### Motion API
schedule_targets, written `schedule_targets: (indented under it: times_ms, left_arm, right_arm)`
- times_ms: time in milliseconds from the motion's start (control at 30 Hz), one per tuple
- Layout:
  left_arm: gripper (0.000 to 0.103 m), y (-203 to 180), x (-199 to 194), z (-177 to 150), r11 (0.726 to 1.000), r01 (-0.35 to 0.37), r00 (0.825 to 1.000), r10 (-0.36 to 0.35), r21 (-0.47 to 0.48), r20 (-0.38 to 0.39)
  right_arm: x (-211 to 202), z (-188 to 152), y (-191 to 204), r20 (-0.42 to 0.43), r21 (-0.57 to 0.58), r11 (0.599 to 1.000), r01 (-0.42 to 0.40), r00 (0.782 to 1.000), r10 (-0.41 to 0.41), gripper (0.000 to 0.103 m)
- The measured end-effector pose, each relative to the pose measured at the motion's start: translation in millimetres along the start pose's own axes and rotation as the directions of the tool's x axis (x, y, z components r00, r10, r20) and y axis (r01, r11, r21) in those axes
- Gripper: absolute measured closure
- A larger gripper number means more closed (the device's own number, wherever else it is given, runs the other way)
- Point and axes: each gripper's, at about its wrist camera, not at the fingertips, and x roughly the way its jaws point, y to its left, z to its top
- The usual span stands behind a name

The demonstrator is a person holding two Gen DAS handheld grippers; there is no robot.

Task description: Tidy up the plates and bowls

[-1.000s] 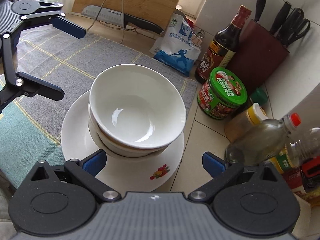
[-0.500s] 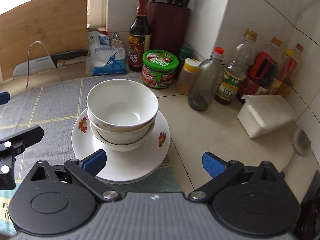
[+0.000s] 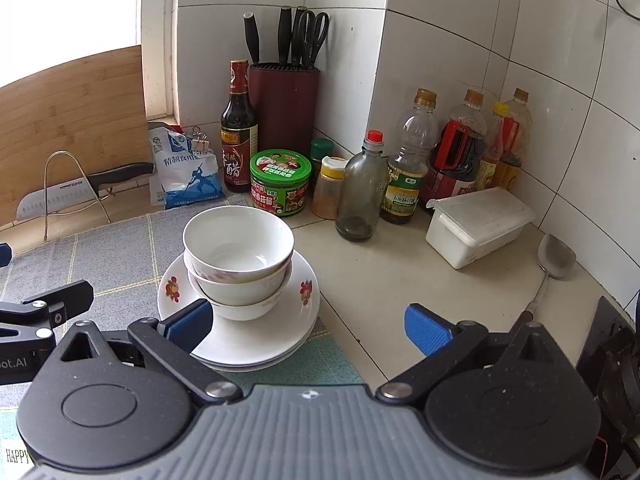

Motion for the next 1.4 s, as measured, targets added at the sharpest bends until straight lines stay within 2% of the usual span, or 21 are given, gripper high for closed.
schedule_targets:
  times_ms: [400, 1400]
  left_arm:
    - [0.001, 6.3, 0.6, 1.4, 0.999, -0.01, 1.0, 0.01, -0.032, -0.011]
    - [0.001, 7.4, 5.0, 1.1, 0.998, 0.004, 0.999, -0.007, -0.063, -0.049]
  right_arm:
    - [-7.2, 1.8, 10.8, 0.02, -0.011, 1.0, -0.008, 1.0, 0.008, 0.0]
    - [-13.1, 2.2, 8.1, 0.04, -0.007, 1.0, 0.006, 0.999, -0.006, 0.0]
